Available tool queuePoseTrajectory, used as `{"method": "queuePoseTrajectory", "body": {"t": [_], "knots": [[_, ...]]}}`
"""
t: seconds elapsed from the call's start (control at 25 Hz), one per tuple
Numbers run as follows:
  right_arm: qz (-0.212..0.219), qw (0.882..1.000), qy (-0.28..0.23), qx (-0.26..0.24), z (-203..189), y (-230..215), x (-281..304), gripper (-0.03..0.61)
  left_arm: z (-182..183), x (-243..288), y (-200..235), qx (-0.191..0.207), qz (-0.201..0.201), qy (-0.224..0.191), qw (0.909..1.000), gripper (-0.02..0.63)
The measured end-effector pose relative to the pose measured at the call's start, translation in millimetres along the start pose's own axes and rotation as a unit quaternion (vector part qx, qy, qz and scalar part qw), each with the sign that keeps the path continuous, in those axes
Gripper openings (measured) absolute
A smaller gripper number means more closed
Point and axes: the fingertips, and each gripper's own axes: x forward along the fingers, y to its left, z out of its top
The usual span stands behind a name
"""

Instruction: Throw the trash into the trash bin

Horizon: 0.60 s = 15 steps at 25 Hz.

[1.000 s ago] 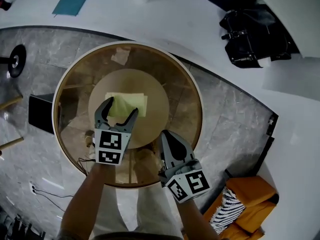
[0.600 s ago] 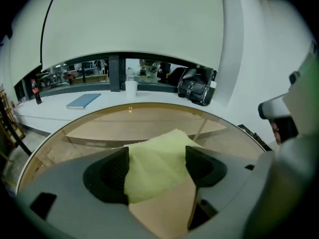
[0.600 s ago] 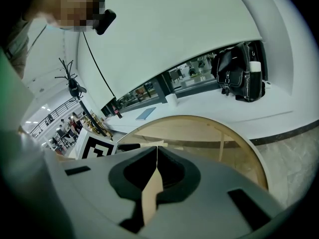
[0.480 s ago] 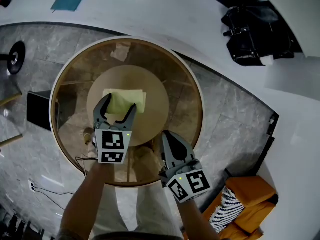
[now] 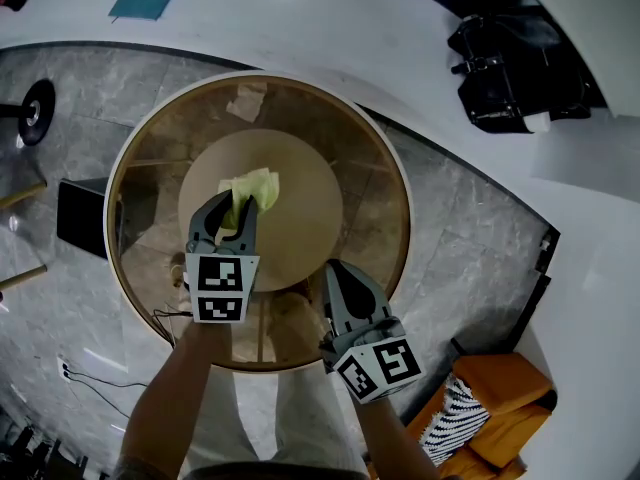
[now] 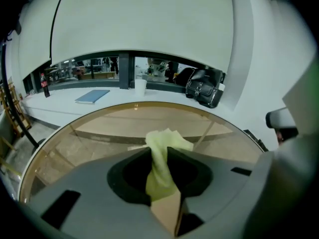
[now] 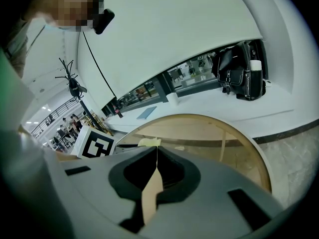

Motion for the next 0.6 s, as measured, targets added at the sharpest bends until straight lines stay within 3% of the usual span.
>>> {"method": "queuePoseTrajectory", "body": {"t": [0.04, 0.12, 0.6], "knots": [[0.000, 1.000, 0.000, -0.001, -0.2, 1.0, 0.2, 0.018, -1.9, -2.0, 1.4, -0.012, -0.002, 0.002, 0.9999, 0.086], [0.001, 1.000, 0.000, -0.003, 0.4, 3.1, 0.5, 0.018, -5.3, -6.3, 3.2, -0.028, -0.006, 0.005, 0.9996, 0.060], [0.014, 1.000, -0.002, -0.021, 16.6, 39.6, 3.1, 0.018, 11.8, -52.7, 5.9, -0.045, -0.036, -0.003, 0.9983, 0.054]]}}
